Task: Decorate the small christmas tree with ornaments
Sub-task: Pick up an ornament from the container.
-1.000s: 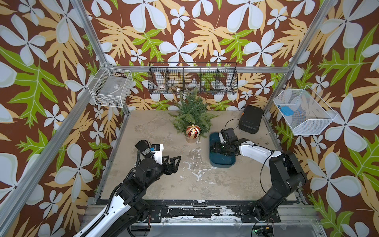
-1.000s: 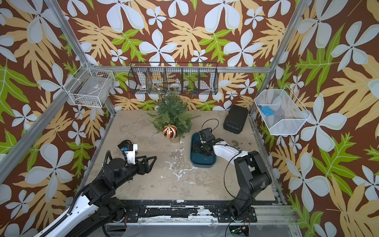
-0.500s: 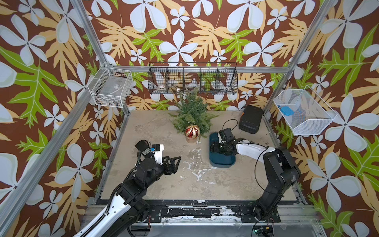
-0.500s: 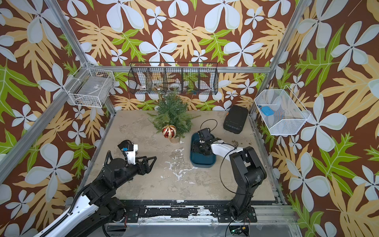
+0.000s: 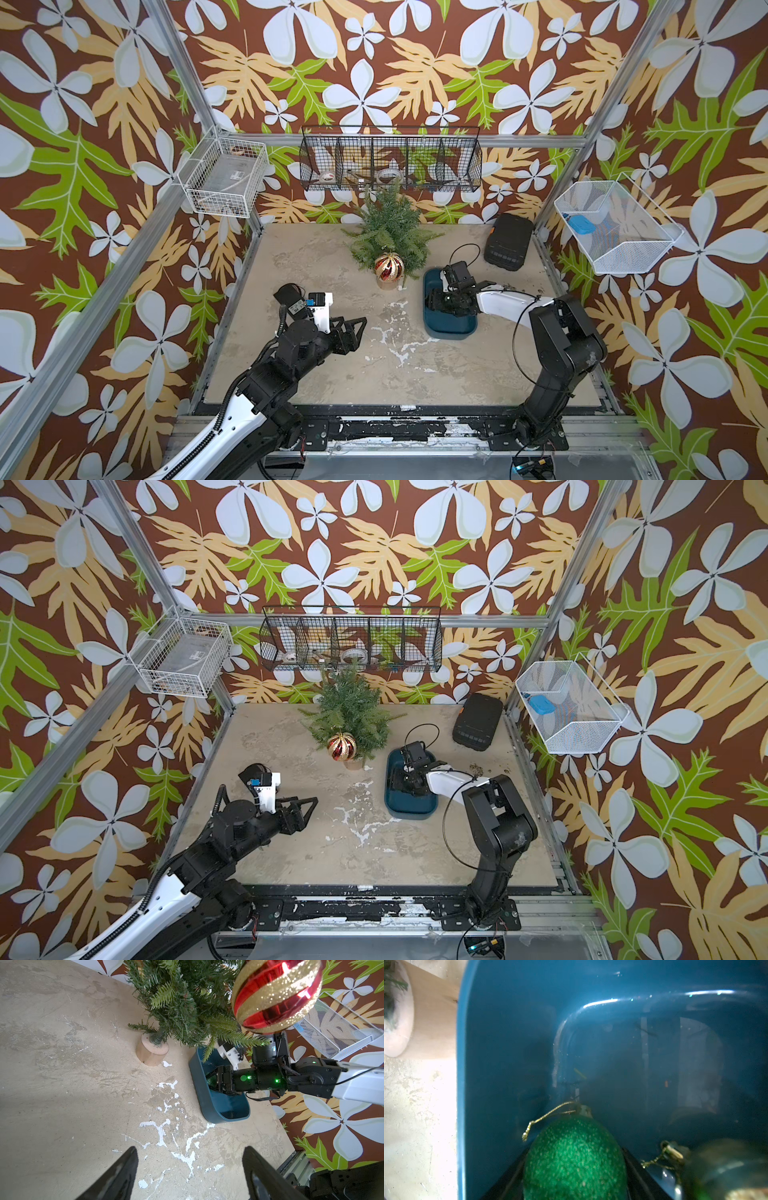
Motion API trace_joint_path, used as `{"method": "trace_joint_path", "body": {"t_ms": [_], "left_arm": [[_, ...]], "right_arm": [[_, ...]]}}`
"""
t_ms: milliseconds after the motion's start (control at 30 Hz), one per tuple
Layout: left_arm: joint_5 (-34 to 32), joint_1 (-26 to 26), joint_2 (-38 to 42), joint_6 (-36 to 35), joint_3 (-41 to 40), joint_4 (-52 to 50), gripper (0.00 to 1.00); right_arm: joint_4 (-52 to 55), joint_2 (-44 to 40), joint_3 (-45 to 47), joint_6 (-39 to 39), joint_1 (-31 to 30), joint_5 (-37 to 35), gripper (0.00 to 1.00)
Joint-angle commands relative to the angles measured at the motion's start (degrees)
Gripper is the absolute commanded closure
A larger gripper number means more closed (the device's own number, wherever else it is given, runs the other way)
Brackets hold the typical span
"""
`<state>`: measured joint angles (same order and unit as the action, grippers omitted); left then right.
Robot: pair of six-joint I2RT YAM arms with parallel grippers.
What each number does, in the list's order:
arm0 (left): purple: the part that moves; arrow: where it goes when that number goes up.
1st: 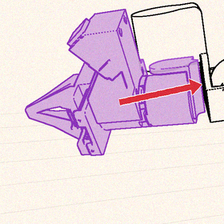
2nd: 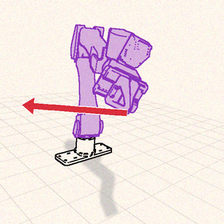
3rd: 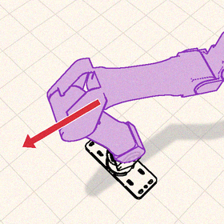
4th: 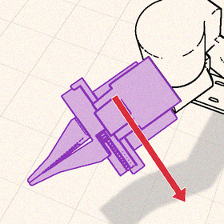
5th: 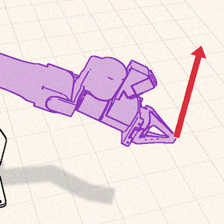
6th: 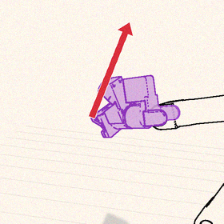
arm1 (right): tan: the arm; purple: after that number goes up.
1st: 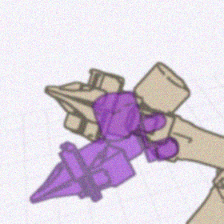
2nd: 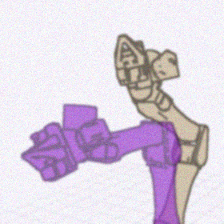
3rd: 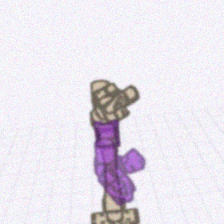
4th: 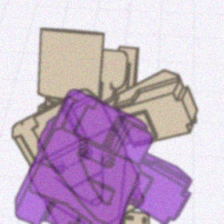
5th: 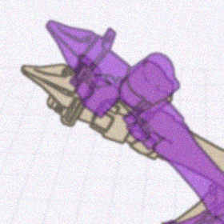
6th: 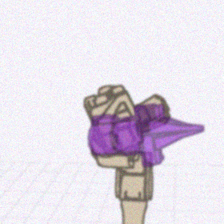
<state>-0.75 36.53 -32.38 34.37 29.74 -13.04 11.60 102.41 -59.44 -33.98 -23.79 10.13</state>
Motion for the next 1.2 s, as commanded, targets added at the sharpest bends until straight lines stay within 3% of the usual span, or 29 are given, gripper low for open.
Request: {"method": "trace_joint_path", "body": {"t_ms": [0,733,1167], "left_arm": [[0.64,-0.02,-0.16,0.36,0.52,1.65,0.19],[1.54,0.01,-3.37,-0.48,2.04,3.98,0.19],[1.98,-0.09,-6.34,-2.76,8.52,4.51,0.19]], "right_arm": [[-0.88,-1.19,0.11,0.63,-0.05,-0.29,0.34],[2.44,-13.52,1.08,3.17,0.05,-0.55,0.38],[8.27,-30.15,-1.14,6.08,0.24,3.9,0.39]]}}
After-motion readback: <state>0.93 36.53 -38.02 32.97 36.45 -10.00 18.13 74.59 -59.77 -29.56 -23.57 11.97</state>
